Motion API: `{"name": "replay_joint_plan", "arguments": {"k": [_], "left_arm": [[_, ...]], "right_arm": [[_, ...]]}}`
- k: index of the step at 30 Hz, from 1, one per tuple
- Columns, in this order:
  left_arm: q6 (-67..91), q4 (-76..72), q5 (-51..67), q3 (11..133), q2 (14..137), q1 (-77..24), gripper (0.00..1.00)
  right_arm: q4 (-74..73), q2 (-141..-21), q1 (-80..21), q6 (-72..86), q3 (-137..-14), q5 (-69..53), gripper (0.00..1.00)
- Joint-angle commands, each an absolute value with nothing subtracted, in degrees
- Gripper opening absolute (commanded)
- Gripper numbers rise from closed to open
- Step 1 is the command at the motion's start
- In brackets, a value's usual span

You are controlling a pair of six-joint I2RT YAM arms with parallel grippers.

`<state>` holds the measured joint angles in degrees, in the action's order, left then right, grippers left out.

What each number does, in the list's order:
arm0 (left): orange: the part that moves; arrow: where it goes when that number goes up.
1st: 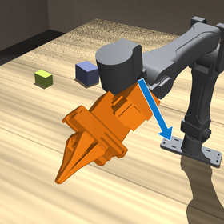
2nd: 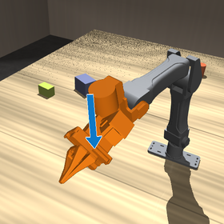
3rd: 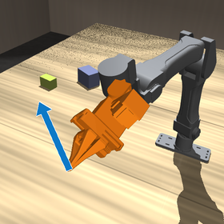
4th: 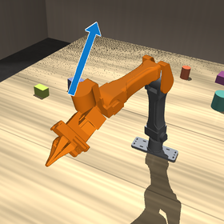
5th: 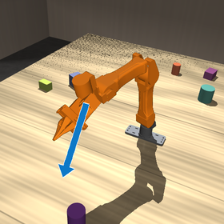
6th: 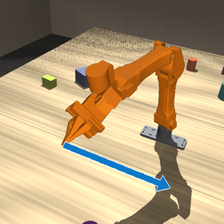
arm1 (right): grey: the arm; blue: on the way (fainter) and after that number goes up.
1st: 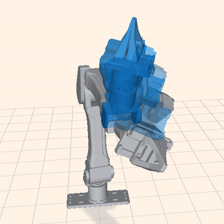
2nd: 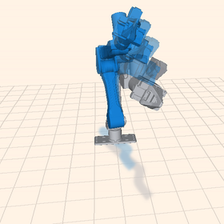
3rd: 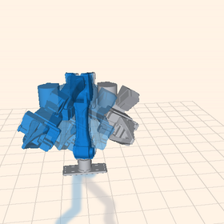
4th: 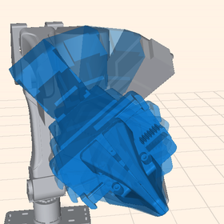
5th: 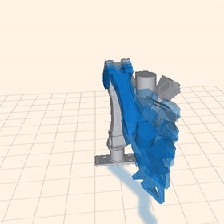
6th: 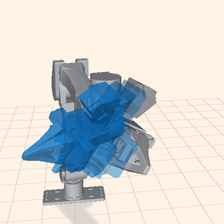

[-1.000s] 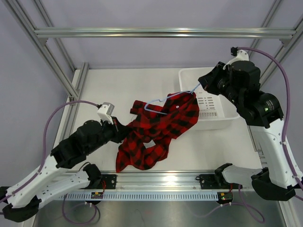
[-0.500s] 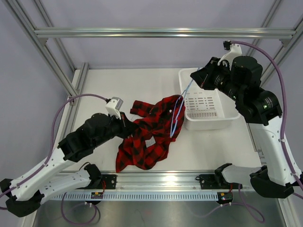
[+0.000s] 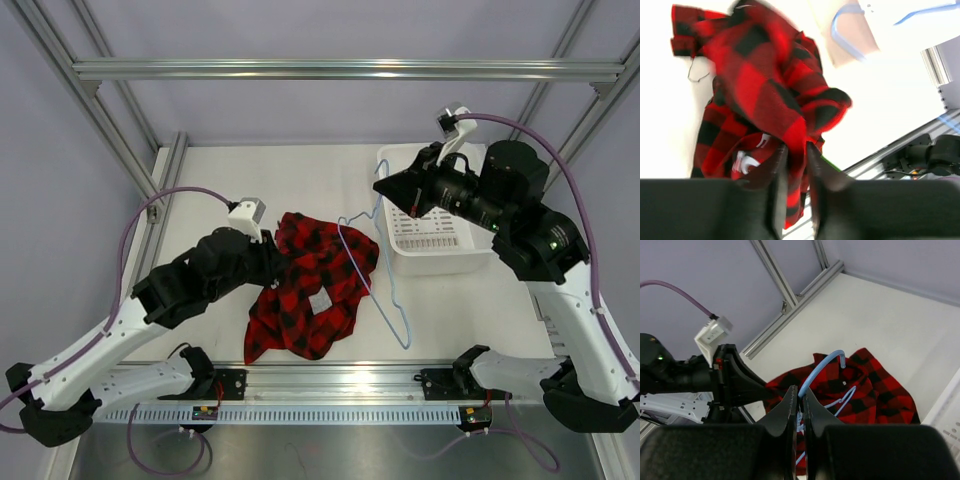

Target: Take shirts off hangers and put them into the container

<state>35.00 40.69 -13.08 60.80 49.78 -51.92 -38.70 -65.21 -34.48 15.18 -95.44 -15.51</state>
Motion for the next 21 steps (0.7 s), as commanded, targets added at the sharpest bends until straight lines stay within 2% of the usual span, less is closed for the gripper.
{"name": "replay_joint_plan", "arguments": {"k": [1,4,5,9,12,14,18,19,21], "left_arm": [[37.18,40.08,-15.82,60.21,48.96,-52.12,0.3],[36.39,39.29,-15.56,60.2,47.73,-52.21,0.46],[35.95,39.98,-15.56,61.16,47.64,-52.12,0.59],[34.19,42.36,-14.68,65.9,46.93,-52.12,0.81],[32.96,45.87,-12.05,73.81,47.81,-52.21,0.81],[31.82,46.93,-8.46,79.42,49.48,-52.21,0.79],[32.43,46.94,-3.87,86.46,52.38,-52.12,0.67],[32.52,46.06,-3.35,87.44,52.73,-52.12,0.6],[32.96,45.79,-2.46,89.11,54.13,-52.12,0.56]], "right_arm": [[-34.88,-63.89,-34.8,12.48,-98.77,-19.25,0.0],[-35.51,-64.95,-34.8,11.69,-99.84,-20.12,0.0],[-35.42,-65.21,-34.8,11.6,-99.84,-20.04,0.0],[-35.24,-66.27,-34.89,11.78,-100.11,-17.93,0.0],[-36.21,-68.55,-34.98,11.43,-100.98,-15.04,0.0],[-36.91,-70.39,-36.55,10.99,-101.51,-8.38,0.0],[-41.56,-76.09,-40.85,10.37,-104.76,8.14,0.0],[-42.27,-77.07,-41.65,10.37,-105.98,10.61,0.0],[-43.41,-78.83,-43.32,10.9,-106.87,19.22,0.0]]}}
